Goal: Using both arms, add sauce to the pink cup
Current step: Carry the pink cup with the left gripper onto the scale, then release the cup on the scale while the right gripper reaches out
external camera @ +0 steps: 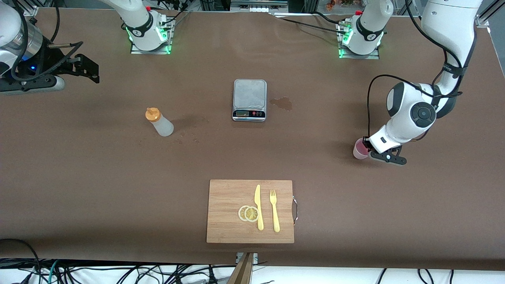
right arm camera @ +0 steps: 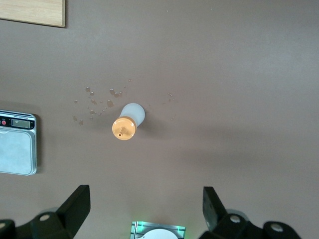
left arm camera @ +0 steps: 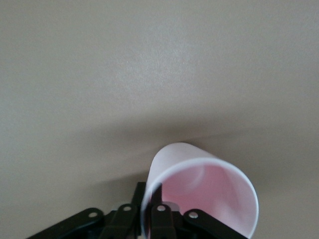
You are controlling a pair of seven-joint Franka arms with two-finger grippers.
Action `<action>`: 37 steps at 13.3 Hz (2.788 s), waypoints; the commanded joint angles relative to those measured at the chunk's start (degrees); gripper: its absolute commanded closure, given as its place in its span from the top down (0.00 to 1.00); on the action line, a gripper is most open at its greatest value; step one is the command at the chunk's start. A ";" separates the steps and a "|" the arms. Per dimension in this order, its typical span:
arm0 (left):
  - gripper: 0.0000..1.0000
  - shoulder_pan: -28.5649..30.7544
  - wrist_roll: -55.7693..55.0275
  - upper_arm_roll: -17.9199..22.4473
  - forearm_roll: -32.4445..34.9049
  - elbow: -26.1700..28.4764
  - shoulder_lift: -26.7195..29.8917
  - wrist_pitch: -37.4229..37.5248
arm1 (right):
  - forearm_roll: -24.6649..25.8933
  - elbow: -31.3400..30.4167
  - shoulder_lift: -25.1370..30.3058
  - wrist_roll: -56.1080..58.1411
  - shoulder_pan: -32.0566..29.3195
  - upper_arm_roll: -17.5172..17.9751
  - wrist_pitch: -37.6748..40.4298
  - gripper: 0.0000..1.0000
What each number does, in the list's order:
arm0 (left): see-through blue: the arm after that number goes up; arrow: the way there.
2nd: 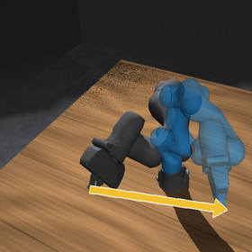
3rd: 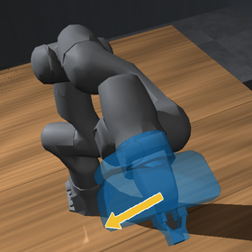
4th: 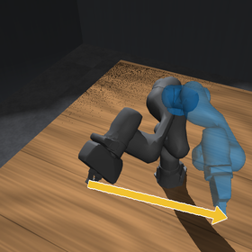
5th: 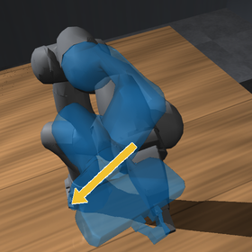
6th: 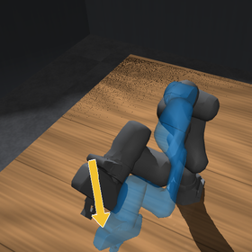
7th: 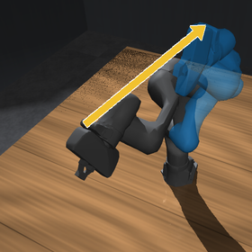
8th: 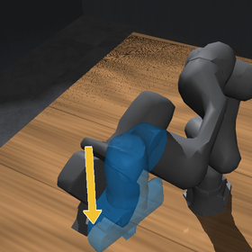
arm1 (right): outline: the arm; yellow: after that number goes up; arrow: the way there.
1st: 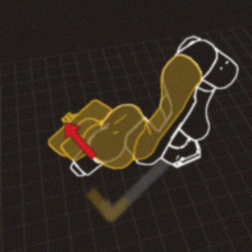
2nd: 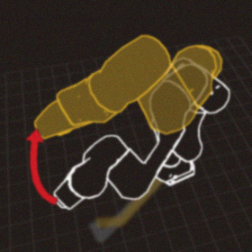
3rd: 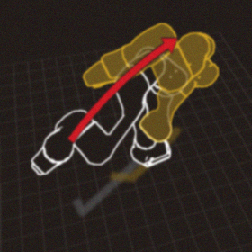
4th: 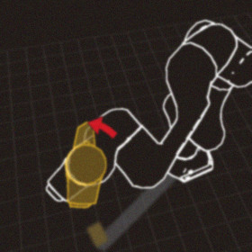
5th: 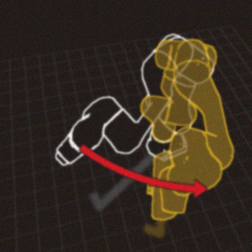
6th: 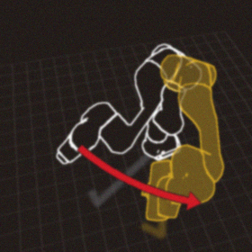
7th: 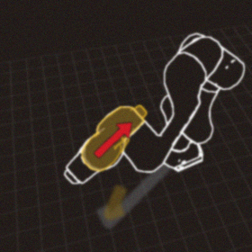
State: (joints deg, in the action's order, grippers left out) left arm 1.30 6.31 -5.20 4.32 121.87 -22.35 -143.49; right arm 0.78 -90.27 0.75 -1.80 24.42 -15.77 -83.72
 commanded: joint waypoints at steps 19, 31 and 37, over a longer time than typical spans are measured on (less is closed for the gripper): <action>0.00 -23.17 -65.36 -26.88 -7.14 -14.29 -4.97 15.19 | -0.16 0.80 -0.05 -0.14 0.10 -0.05 0.22 1.00; 1.00 -23.01 -66.61 -27.50 -2.92 -15.86 -4.64 20.86 | 0.10 0.80 -0.05 0.83 -0.34 -0.14 0.92 1.00; 1.00 -20.30 -63.81 -27.14 -2.39 -32.99 -3.32 49.59 | 0.19 1.41 0.39 4.43 0.37 0.39 4.70 1.00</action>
State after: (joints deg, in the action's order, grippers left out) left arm -21.28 -59.10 -32.13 0.36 94.15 -25.30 -101.46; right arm 0.80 -90.21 0.77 1.17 24.75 -15.66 -80.87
